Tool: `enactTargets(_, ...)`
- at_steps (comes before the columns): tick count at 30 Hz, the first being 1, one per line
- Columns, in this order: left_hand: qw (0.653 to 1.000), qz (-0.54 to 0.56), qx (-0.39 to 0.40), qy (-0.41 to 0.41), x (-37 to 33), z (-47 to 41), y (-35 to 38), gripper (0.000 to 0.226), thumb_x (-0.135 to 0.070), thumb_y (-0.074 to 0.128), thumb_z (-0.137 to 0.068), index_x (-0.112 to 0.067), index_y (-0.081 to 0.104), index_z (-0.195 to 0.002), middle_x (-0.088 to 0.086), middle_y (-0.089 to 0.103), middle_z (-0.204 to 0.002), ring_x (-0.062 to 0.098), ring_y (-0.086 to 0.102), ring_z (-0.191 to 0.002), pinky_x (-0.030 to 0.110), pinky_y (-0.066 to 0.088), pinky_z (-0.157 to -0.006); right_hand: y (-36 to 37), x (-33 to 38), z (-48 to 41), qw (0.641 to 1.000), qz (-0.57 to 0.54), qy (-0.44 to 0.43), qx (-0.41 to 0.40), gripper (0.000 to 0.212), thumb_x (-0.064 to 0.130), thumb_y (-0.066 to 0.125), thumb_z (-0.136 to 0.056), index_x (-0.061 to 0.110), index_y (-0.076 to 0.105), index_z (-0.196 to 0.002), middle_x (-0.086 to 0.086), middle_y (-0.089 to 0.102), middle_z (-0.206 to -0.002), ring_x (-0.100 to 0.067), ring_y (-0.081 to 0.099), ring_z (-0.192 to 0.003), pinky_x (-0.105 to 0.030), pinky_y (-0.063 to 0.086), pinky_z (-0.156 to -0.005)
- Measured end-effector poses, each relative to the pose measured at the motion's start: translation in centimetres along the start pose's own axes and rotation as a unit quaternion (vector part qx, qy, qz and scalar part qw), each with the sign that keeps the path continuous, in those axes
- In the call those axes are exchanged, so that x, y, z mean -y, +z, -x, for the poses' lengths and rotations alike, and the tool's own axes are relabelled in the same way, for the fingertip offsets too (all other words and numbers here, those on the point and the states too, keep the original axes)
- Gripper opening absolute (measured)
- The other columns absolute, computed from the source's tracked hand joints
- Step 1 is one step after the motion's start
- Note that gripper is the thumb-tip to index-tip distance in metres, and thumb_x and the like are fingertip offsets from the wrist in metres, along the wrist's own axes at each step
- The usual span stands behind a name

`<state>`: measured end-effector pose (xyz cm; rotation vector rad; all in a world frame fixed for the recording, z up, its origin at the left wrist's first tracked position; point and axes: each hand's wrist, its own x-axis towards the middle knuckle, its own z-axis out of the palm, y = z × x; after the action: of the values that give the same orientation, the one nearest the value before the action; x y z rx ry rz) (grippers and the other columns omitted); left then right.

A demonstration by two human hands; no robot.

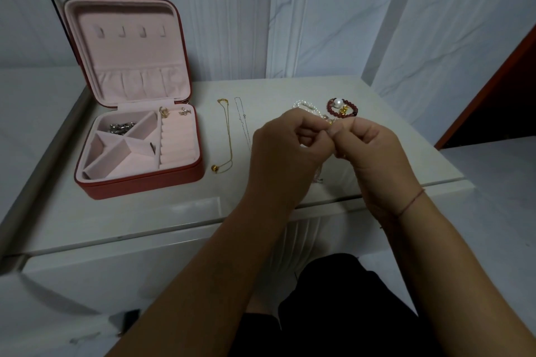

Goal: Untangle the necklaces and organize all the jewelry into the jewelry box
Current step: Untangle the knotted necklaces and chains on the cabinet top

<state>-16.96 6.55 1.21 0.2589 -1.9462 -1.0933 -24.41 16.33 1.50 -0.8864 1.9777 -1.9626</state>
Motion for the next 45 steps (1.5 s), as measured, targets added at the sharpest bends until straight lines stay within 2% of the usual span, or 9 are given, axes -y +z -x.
enactTargets(9,0.994,-0.074,-0.040,0.074,-0.4,0.2,0.2,0.006,-0.008,0.067,-0.078,-0.007,0.069,-0.084,-0.006,0.065,-0.074,-0.001,0.055,-0.064,0.005,0.045,-0.067,0.5,-0.1,-0.2,0.997,-0.022,0.064,-0.033,0.019,0.025,0.058,-0.071,0.009,0.067,-0.075,-0.011,0.052,-0.074,-0.017,0.045,-0.071,-0.034,0.042,-0.071)
enactTargets(12,0.999,0.013,-0.022,-0.045,-0.9,0.1,0.4,0.004,-0.009,0.068,-0.081,-0.012,0.068,-0.084,-0.013,0.062,-0.071,-0.004,0.059,-0.064,0.006,0.045,-0.063,0.8,-0.2,-0.3,0.997,-0.046,0.036,-0.053,0.014,0.026,0.061,-0.069,0.014,0.066,-0.069,-0.010,0.051,-0.070,-0.018,0.045,-0.070,-0.036,0.040,-0.071)
enactTargets(16,0.956,0.169,0.014,-0.239,-1.3,0.0,0.5,0.006,-0.013,0.065,-0.083,-0.010,0.070,-0.086,0.001,0.069,-0.074,0.007,0.063,-0.070,0.024,0.055,-0.069,1.3,-0.5,-0.2,0.994,-0.095,0.016,-0.049,0.019,0.015,0.055,-0.074,0.020,0.062,-0.057,0.004,0.049,-0.059,-0.011,0.042,-0.065,-0.028,0.039,-0.066)
enactTargets(19,0.911,0.259,0.036,-0.320,-1.2,-0.1,0.3,0.008,-0.008,0.061,-0.084,-0.008,0.067,-0.080,0.005,0.064,-0.073,0.016,0.059,-0.076,0.037,0.054,-0.081,1.6,-0.3,-0.4,0.986,-0.156,0.022,-0.056,0.020,0.012,0.053,-0.073,0.019,0.055,-0.055,0.004,0.043,-0.058,-0.009,0.038,-0.061,-0.023,0.035,-0.060)
enactTargets(23,0.868,0.335,0.063,-0.361,-0.9,-0.1,-0.4,0.012,-0.006,0.059,-0.087,-0.012,0.065,-0.079,-0.003,0.059,-0.063,0.009,0.054,-0.067,0.029,0.050,-0.081,1.0,-0.5,-0.8,0.981,-0.178,0.029,-0.073,0.017,0.013,0.056,-0.074,0.020,0.057,-0.058,0.004,0.043,-0.059,-0.008,0.037,-0.059,-0.020,0.035,-0.059)
enactTargets(29,0.929,0.231,0.068,-0.280,-0.6,-0.3,-0.8,0.019,-0.018,0.056,-0.093,-0.018,0.071,-0.103,-0.014,0.062,-0.069,0.001,0.055,-0.070,0.018,0.047,-0.071,0.5,-0.8,-0.8,0.992,-0.127,0.000,-0.028,0.011,0.013,0.058,-0.076,0.021,0.063,-0.069,0.006,0.051,-0.063,-0.008,0.041,-0.061,-0.019,0.037,-0.060)
enactTargets(36,0.954,0.189,0.096,-0.213,-0.4,-0.1,-1.1,0.014,-0.014,0.065,-0.087,-0.013,0.071,-0.100,-0.008,0.071,-0.089,-0.008,0.064,-0.081,0.004,0.045,-0.067,0.1,-0.7,-0.8,0.994,-0.104,-0.027,-0.012,0.006,0.011,0.058,-0.076,0.016,0.061,-0.075,0.010,0.057,-0.069,-0.002,0.047,-0.063,-0.014,0.041,-0.063)
enactTargets(40,0.955,0.172,0.105,-0.216,-0.2,0.0,-1.0,0.010,-0.014,0.065,-0.088,-0.014,0.070,-0.096,-0.005,0.070,-0.087,-0.006,0.063,-0.077,0.004,0.045,-0.066,0.2,-0.6,-0.5,0.996,-0.072,-0.041,-0.016,0.006,0.011,0.057,-0.076,0.016,0.060,-0.074,0.010,0.056,-0.069,-0.002,0.046,-0.064,-0.015,0.041,-0.065)
enactTargets(45,0.980,0.097,0.087,-0.150,-0.1,-0.1,-0.8,0.005,-0.011,0.065,-0.086,-0.017,0.066,-0.085,-0.006,0.063,-0.071,-0.003,0.056,-0.062,0.008,0.046,-0.060,0.4,-0.5,-0.2,0.999,-0.013,-0.048,-0.015,0.004,0.011,0.058,-0.075,0.015,0.060,-0.073,-0.011,0.050,-0.074,-0.016,0.045,-0.071,-0.023,0.040,-0.066)
